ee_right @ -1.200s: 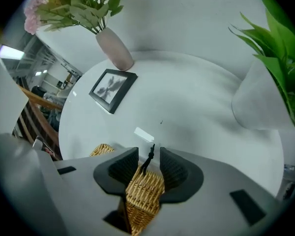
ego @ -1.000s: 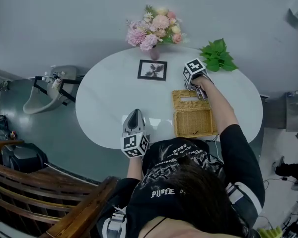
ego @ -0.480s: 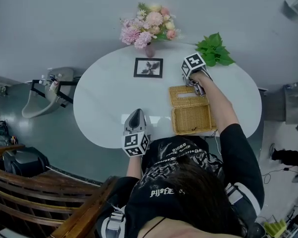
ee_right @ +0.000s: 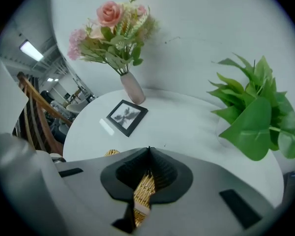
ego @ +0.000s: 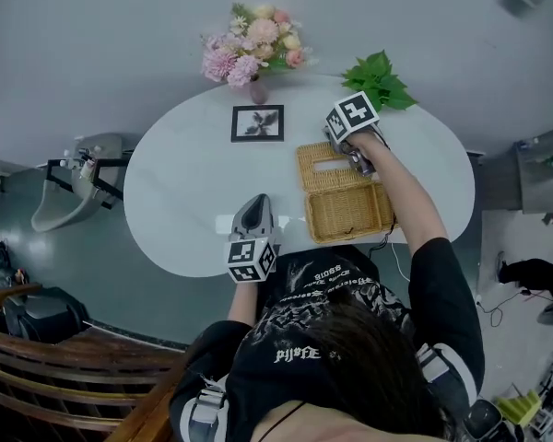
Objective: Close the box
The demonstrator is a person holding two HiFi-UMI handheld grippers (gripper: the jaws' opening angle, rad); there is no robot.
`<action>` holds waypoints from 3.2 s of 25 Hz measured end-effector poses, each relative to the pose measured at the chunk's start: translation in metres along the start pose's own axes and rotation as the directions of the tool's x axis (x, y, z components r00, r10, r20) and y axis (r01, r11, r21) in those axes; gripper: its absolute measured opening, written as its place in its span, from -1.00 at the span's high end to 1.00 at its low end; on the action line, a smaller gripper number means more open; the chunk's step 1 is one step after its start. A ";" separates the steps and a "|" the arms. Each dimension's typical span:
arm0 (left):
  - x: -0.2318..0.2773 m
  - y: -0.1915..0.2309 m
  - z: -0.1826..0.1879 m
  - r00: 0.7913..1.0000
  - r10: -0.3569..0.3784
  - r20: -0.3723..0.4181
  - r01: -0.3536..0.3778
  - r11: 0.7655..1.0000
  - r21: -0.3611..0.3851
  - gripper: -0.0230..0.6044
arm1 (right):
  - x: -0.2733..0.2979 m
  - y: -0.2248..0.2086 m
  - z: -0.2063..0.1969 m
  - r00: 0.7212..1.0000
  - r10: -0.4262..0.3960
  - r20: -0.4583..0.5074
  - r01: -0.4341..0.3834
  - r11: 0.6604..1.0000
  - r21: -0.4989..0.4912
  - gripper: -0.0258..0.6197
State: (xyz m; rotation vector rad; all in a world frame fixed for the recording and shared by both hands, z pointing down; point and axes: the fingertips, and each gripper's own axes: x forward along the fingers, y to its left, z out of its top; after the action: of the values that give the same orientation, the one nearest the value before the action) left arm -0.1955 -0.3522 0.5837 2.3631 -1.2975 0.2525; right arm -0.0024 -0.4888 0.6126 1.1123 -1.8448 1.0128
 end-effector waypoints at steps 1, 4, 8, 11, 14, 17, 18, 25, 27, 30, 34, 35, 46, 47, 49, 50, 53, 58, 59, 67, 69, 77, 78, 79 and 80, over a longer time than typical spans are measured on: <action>0.001 -0.003 0.001 1.000 -0.012 -0.001 0.012 1.000 -0.001 0.84 | -0.006 0.002 0.003 1.000 -0.003 0.025 0.003 1.000 -0.015 0.81; 0.006 -0.011 0.003 0.999 -0.036 0.001 0.036 0.999 -0.002 0.84 | -0.027 0.004 0.007 0.997 -0.014 0.077 0.017 0.999 -0.037 0.81; 0.005 -0.021 0.004 0.998 -0.055 -0.001 0.055 0.998 -0.002 0.84 | -0.053 0.015 0.008 0.988 0.010 0.156 0.002 0.997 -0.074 0.81; 0.006 -0.030 0.007 0.998 -0.058 0.010 0.058 0.998 -0.005 0.84 | -0.075 0.023 0.008 0.975 0.034 0.218 -0.012 0.995 -0.101 0.81; 0.005 -0.039 0.007 0.999 -0.044 0.015 0.044 0.999 -0.005 0.84 | -0.093 0.031 0.004 0.962 0.057 0.268 -0.024 0.992 -0.122 0.81; 0.000 -0.051 0.006 0.999 -0.035 0.021 0.036 0.999 -0.008 0.84 | -0.108 0.038 -0.003 0.951 0.070 0.302 -0.027 0.989 -0.144 0.81; -0.002 -0.055 0.005 0.999 -0.032 0.025 0.032 0.999 -0.012 0.84 | -0.113 0.041 -0.006 0.946 0.080 0.313 -0.033 0.988 -0.150 0.81; -0.022 -0.087 -0.002 0.997 -0.041 0.061 0.045 0.998 -0.053 0.84 | -0.138 0.053 -0.021 0.919 0.104 0.380 -0.039 0.984 -0.173 0.81; -0.028 -0.092 -0.006 0.997 -0.027 0.067 0.032 0.997 -0.069 0.84 | -0.145 0.057 -0.025 0.913 0.105 0.395 -0.034 0.983 -0.182 0.81; -0.040 -0.098 -0.011 0.997 -0.005 0.072 0.011 0.997 -0.076 0.84 | -0.155 0.063 -0.032 0.905 0.105 0.411 -0.026 0.981 -0.192 0.81; -0.050 -0.107 -0.012 0.996 -0.008 0.091 0.016 0.996 -0.085 0.84 | -0.167 0.073 -0.042 0.900 0.116 0.421 -0.021 0.974 -0.224 0.81; -0.053 -0.110 -0.012 0.995 -0.012 0.099 0.021 0.996 -0.087 0.84 | -0.170 0.075 -0.044 0.898 0.118 0.423 -0.017 0.972 -0.236 0.81; -0.070 -0.126 -0.019 0.993 0.033 0.116 -0.024 0.997 -0.077 0.84 | -0.190 0.091 -0.072 0.891 0.137 0.432 0.007 0.949 -0.315 0.81; -0.073 -0.127 -0.021 0.993 0.037 0.116 -0.028 0.997 -0.076 0.84 | -0.192 0.093 -0.075 0.890 0.142 0.434 0.005 0.948 -0.320 0.81; -0.078 -0.130 -0.023 0.992 0.042 0.118 -0.034 0.997 -0.074 0.84 | -0.195 0.099 -0.084 0.890 0.156 0.429 -0.006 0.944 -0.330 0.81; -0.080 -0.132 -0.024 0.992 0.045 0.119 -0.036 0.997 -0.074 0.84 | -0.197 0.103 -0.089 0.890 0.164 0.425 -0.013 0.942 -0.336 0.81; -0.087 -0.137 -0.029 0.991 0.056 0.120 -0.047 0.996 -0.075 0.84 | -0.202 0.111 -0.100 0.891 0.164 0.422 0.002 0.931 -0.365 0.81; -0.092 -0.147 -0.035 0.990 0.070 0.126 -0.062 0.996 -0.068 0.84 | -0.204 0.111 -0.113 0.892 0.147 0.428 0.037 0.919 -0.392 0.81; -0.093 -0.149 -0.036 0.989 0.071 0.128 -0.062 0.996 -0.068 0.84 | -0.204 0.112 -0.116 0.893 0.147 0.426 0.039 0.916 -0.399 0.81; -0.101 -0.157 -0.046 0.987 0.096 0.131 -0.085 0.993 -0.080 0.84 | -0.205 0.119 -0.134 0.895 0.167 0.413 0.030 0.902 -0.430 0.81; -0.103 -0.157 -0.048 0.985 0.107 0.132 -0.096 0.992 -0.083 0.84 | -0.204 0.121 -0.139 0.897 0.171 0.407 0.028 0.897 -0.440 0.81; -0.110 -0.157 -0.054 0.982 0.137 0.133 -0.126 0.988 -0.084 0.84 | -0.199 0.126 -0.157 0.897 0.195 0.396 -0.002 0.899 -0.438 0.81; -0.110 -0.157 -0.055 0.982 0.137 0.131 -0.127 0.988 -0.083 0.84 | -0.198 0.127 -0.160 0.897 0.197 0.395 -0.006 0.900 -0.436 0.81; -0.111 -0.157 -0.055 0.982 0.137 0.130 -0.127 0.988 -0.082 0.84 | -0.197 0.128 -0.162 0.897 0.199 0.394 -0.009 0.901 -0.434 0.81; -0.111 -0.157 -0.056 0.982 0.138 0.130 -0.128 0.988 -0.082 0.84 | -0.197 0.128 -0.165 0.898 0.199 0.393 -0.011 0.902 -0.432 0.81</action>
State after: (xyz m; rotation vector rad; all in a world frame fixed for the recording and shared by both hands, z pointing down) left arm -0.1222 -0.1686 0.5494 2.2690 -1.5044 0.0841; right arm -0.0201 -0.2370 0.4762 1.0242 -2.3598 0.3948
